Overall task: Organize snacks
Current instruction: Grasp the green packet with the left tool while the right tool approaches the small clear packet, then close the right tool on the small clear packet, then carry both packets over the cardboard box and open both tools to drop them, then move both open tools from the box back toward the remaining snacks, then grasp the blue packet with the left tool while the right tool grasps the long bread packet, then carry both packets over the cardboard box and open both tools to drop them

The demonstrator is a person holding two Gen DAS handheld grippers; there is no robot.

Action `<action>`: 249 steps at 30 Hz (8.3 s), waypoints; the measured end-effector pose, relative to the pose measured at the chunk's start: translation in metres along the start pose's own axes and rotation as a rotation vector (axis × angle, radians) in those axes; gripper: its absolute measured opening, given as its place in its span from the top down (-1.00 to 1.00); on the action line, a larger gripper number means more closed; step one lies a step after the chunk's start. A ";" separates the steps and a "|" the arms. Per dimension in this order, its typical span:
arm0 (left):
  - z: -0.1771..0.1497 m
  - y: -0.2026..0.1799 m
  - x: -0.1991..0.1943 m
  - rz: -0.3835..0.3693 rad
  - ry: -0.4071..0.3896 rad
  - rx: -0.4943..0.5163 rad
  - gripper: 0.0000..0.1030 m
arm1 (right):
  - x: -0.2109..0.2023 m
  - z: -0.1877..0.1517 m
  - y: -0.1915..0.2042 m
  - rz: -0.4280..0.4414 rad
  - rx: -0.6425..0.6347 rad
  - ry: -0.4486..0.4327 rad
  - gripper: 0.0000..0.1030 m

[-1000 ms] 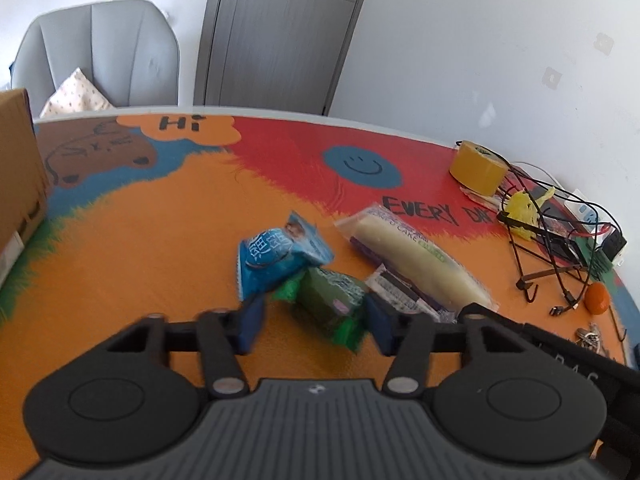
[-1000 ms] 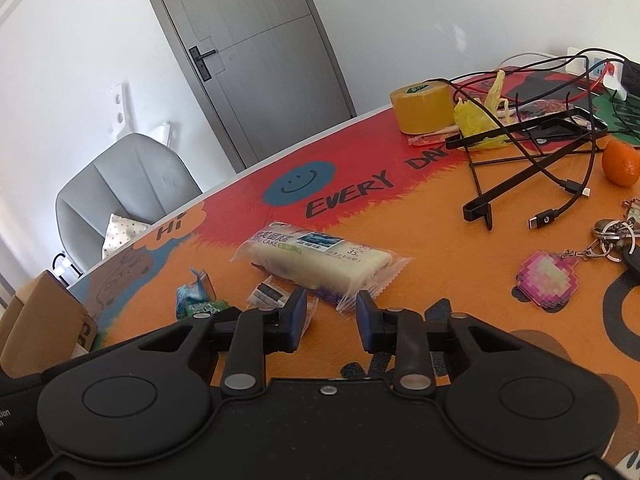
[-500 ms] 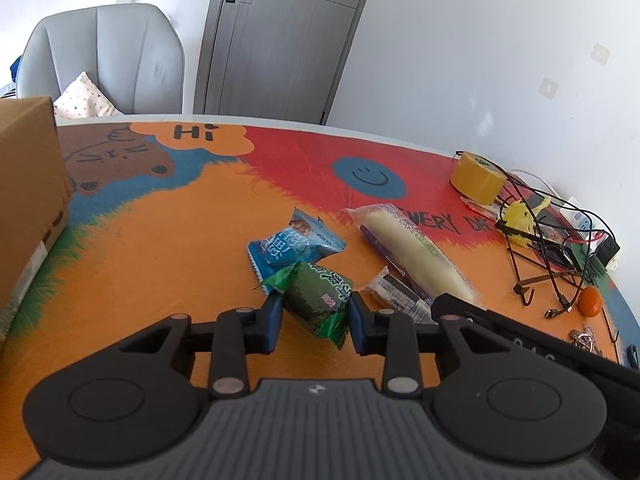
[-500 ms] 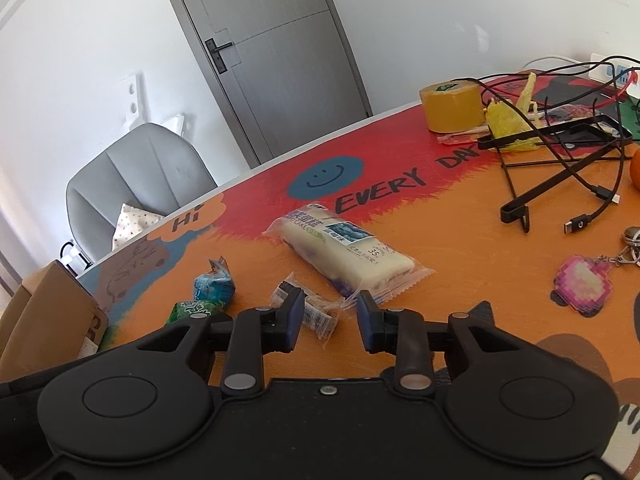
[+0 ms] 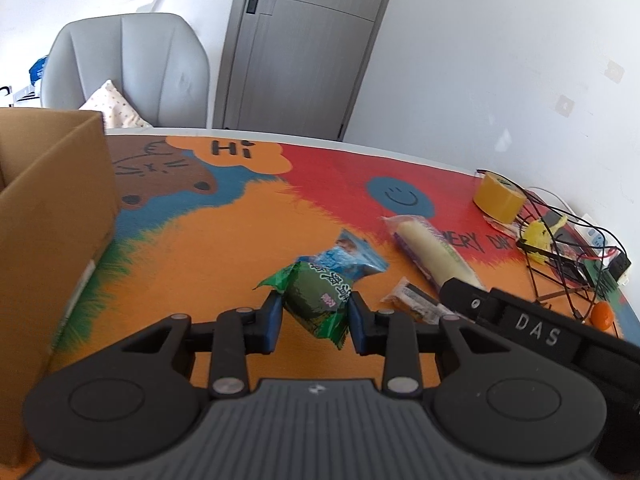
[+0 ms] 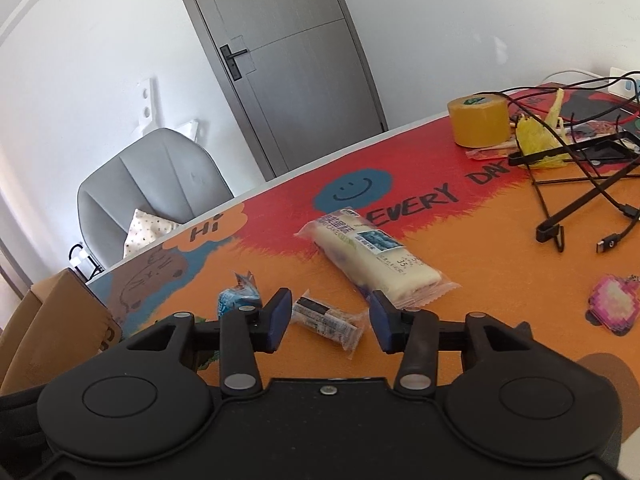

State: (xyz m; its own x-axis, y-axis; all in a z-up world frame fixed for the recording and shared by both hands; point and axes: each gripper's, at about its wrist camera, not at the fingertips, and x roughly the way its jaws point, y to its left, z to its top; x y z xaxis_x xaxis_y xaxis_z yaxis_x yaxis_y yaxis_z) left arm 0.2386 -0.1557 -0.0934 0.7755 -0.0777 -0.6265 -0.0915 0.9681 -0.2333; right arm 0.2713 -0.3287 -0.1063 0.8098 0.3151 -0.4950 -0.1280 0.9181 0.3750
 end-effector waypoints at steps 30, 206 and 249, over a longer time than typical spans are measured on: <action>0.007 0.031 -0.043 0.003 -0.058 -0.011 0.36 | -0.009 -0.014 0.028 -0.042 -0.056 0.059 0.63; 0.020 -0.033 0.057 0.114 -0.008 0.218 -0.79 | 0.040 0.016 -0.029 -0.042 -0.118 0.089 0.07; 0.015 0.019 -0.017 0.140 -0.042 0.168 0.38 | 0.047 -0.007 0.016 -0.114 -0.322 0.057 0.30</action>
State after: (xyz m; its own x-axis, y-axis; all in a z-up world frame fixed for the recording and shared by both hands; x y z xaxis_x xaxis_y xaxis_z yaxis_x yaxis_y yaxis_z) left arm 0.2331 -0.1326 -0.0757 0.7882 0.0670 -0.6117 -0.0978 0.9951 -0.0171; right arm 0.3033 -0.2982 -0.1286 0.7969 0.2108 -0.5661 -0.2201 0.9740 0.0529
